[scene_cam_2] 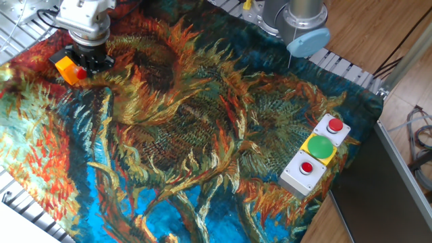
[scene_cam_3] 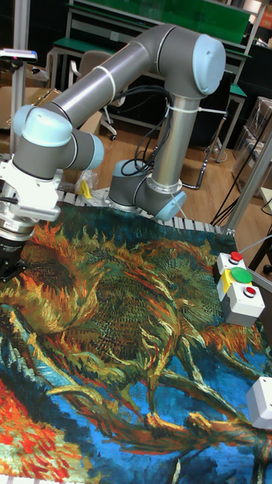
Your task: Press the button horizontally
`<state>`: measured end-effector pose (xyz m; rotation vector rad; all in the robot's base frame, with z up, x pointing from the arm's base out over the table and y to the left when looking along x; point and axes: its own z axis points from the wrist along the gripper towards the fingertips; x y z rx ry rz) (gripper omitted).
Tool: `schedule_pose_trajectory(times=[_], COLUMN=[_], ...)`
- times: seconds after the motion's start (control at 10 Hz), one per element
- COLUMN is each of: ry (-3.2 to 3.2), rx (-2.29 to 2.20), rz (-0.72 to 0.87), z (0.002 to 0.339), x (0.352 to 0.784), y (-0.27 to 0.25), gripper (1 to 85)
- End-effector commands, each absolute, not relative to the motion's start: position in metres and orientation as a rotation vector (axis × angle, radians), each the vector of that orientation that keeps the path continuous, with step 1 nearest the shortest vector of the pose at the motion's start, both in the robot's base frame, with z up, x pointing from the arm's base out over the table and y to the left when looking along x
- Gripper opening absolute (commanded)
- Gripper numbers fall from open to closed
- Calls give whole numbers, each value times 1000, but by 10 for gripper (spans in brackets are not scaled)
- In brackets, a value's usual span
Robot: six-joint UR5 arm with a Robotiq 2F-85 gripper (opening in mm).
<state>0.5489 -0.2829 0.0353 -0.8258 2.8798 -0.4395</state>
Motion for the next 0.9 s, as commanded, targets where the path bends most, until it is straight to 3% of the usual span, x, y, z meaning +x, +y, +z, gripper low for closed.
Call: schedule_pose_trajectory(times=[0.0, 0.4, 0.6, 0.8], ry=[2844, 2872, 2887, 2884], rx=[-866, -867, -819, -819], rz=[-435, -425, -325, -369], z=[34, 32, 28, 28], x=[558, 555, 552, 555], y=[-280, -286, -270, -276], gripper=[13, 13, 13, 13])
